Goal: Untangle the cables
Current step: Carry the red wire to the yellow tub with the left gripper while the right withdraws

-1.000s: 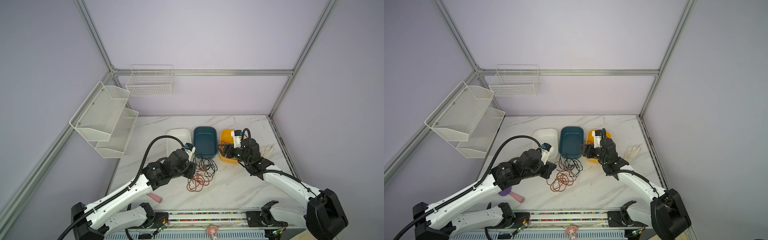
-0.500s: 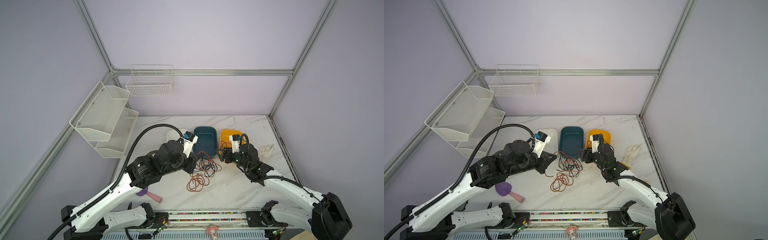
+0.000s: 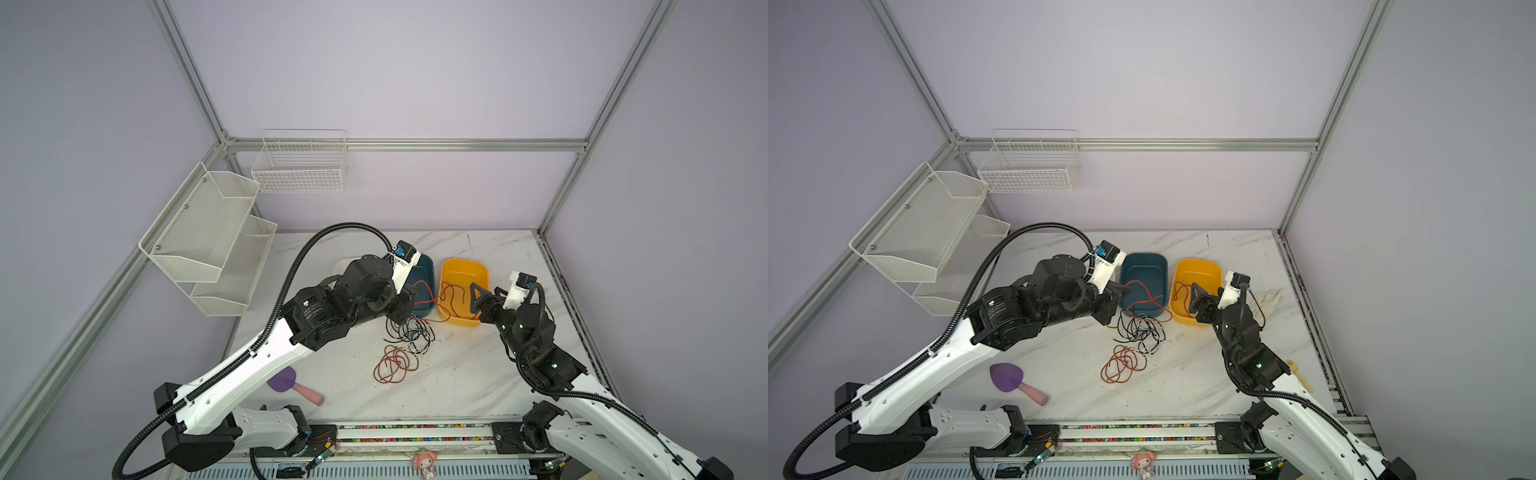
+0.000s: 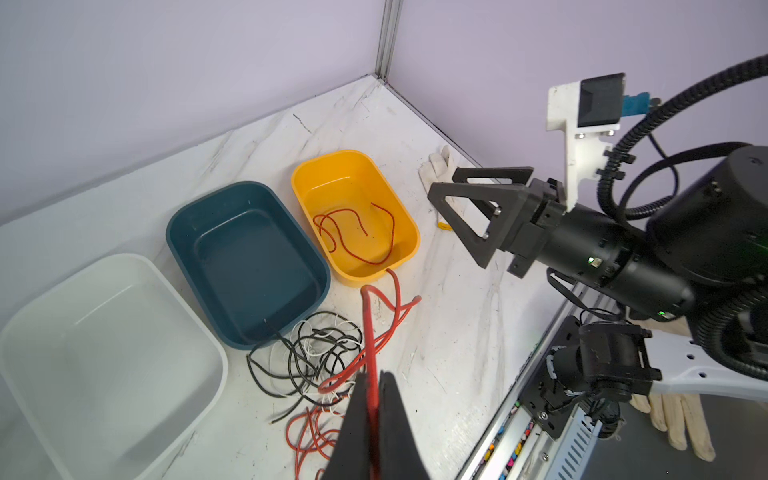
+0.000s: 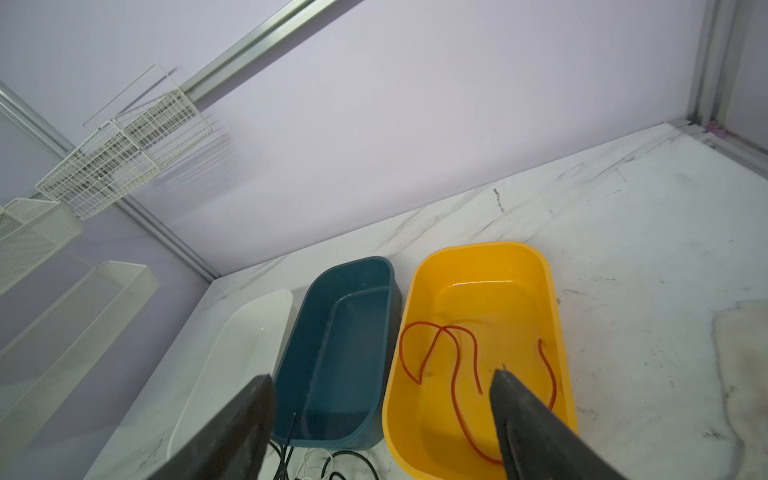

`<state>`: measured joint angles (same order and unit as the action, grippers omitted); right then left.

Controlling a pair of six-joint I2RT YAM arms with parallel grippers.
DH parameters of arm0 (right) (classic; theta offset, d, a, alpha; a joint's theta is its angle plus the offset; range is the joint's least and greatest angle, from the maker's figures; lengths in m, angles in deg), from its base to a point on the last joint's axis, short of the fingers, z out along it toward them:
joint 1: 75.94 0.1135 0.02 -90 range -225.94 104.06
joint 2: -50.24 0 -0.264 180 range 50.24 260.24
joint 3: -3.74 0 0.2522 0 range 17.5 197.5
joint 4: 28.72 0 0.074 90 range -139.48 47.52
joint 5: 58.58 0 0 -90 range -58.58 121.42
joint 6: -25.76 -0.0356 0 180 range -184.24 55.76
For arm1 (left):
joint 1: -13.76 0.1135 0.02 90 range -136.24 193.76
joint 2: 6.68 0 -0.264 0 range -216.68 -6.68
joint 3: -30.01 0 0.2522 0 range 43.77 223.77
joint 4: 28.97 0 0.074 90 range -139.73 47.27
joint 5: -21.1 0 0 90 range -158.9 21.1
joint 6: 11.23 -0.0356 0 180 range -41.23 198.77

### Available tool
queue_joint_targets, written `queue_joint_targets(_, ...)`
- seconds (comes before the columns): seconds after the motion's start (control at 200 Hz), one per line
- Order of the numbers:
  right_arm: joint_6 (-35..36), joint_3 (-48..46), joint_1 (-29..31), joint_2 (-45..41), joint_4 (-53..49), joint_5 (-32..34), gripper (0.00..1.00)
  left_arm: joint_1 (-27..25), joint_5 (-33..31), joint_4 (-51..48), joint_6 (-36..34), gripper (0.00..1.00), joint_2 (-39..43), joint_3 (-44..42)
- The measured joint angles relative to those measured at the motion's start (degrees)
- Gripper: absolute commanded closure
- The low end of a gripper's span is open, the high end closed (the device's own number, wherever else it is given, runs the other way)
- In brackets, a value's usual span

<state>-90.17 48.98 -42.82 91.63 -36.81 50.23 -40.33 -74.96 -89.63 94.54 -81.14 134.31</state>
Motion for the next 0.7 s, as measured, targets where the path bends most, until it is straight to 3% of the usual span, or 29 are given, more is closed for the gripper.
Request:
queue_joint_targets(0.11, -1.46, -0.02, 0.0, -4.26, -3.13, 5.55, 0.04, 0.07, -0.13, 1.92, -3.19, 1.0, -5.44, 3.63)
queue_joint_targets(0.325, -4.37, -1.44, 0.0, -14.1, -6.84, 13.51, 0.02, 1.49, 1.44, 5.95, -7.41, 1.0, -17.66, 8.55)
queue_joint_targets(0.7, -5.88, -2.16, 0.0, -22.12, -10.47, 17.05, 0.02, 4.61, 5.07, 8.07, -10.03, 1.0, -37.24, 23.21)
